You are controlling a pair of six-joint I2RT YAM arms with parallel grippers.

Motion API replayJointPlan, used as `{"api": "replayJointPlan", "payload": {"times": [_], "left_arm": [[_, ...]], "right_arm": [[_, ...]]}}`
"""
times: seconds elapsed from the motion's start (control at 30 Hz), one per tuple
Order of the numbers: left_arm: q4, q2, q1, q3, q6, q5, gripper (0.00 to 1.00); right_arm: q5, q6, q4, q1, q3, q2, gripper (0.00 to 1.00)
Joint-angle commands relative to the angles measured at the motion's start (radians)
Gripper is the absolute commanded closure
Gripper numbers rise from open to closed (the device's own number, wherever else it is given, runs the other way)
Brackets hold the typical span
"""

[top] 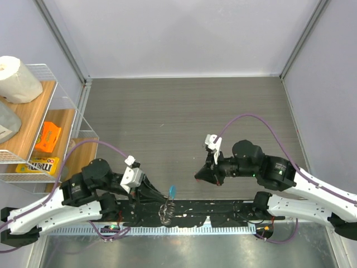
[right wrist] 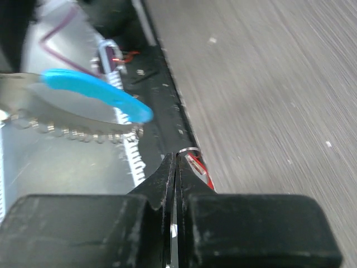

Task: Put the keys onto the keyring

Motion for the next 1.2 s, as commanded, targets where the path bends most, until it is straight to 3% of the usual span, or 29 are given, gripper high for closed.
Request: {"api": "replayJointPlan", "payload": {"times": [0.0, 0.4, 0.63, 1.17], "left_arm": [[0.132, 0.019, -0.002, 0.048, -0.024, 0.111, 1.00], [0.216, 0.077, -0.003, 0.062, -0.051, 0.172, 1.00], [0.241, 0.097, -0.003, 0.070, -0.059, 0.199, 1.00], [0.247, 0.122, -0.003, 0.067, -0.057, 0.163, 1.00]], "right_arm": [[-0.315, -0.175, 0.023, 0.002, 0.122, 0.023, 0.94], [-0.706, -0.400, -0.113, 0.026, 0.317, 0.170, 0.94], [-0.697, -0.465, -0.219, 0.107, 0.427, 0.280, 0.94], [-0.693, -0.390, -0.096, 0.187, 0.488, 0.354, 0.94]]}}
